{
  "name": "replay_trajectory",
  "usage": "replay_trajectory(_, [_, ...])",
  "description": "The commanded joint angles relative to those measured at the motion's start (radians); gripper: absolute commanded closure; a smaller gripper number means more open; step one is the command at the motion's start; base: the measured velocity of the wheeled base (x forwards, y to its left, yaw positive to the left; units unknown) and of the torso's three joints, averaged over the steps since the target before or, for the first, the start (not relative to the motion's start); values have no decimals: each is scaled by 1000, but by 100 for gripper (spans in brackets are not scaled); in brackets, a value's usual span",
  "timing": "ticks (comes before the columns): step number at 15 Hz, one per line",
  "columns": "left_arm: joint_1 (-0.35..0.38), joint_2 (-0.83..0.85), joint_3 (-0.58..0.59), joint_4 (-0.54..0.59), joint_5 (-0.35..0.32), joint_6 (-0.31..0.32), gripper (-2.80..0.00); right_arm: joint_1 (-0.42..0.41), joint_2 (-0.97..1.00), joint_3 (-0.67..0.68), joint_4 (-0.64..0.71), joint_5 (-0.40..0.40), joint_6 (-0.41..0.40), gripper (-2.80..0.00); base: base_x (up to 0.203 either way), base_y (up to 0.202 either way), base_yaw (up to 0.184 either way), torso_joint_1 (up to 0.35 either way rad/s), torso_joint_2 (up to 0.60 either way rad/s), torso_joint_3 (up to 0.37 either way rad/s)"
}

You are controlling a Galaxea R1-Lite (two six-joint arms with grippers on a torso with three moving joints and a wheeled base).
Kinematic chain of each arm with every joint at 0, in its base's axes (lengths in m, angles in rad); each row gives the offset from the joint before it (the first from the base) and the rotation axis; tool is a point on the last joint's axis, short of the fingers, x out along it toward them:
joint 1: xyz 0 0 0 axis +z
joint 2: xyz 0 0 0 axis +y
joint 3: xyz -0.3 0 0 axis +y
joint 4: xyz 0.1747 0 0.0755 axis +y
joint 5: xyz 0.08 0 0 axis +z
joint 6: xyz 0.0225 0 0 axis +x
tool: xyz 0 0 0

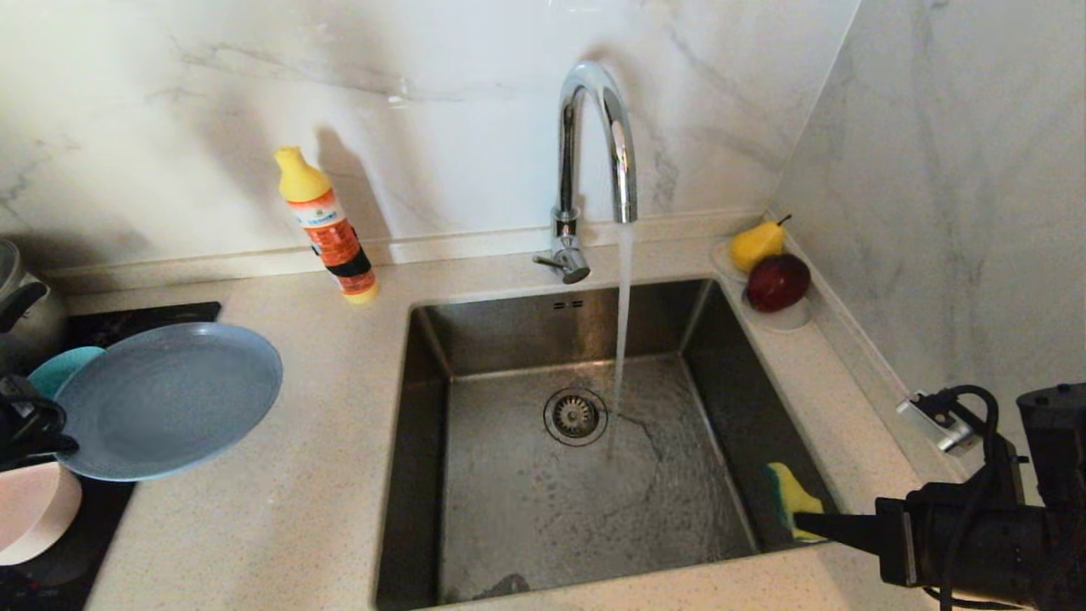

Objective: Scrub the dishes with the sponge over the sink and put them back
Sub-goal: Wash the plate

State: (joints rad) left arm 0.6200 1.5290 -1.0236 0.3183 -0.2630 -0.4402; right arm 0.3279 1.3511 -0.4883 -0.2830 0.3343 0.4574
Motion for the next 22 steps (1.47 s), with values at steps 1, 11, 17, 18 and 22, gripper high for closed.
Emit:
replay_trajectory(1, [16, -59, -8, -1, -2, -3, 0, 1, 8, 1, -2, 3, 1, 0, 0, 0, 0, 0, 0, 0])
replay_trajectory(11, [15, -343, -50, -5, -186, -90, 0, 5, 7, 8, -2, 8, 0, 0, 0, 0, 0, 0, 0, 0])
replay_trajectory(17, [-267, -400, -46, 60, -269, -82, 0, 14, 9, 10, -2, 8, 1, 0, 0, 0, 0, 0, 0, 0])
replay_trajectory(18, [-327, -381, -41, 64, -254, -81, 0, 14, 8, 10, -2, 8, 1, 0, 0, 0, 0, 0, 0, 0])
replay_trajectory(22, [-512, -214, -23, 54, -139, -73, 0, 14, -1, 11, -1, 8, 4, 0, 0, 0, 0, 0, 0, 0])
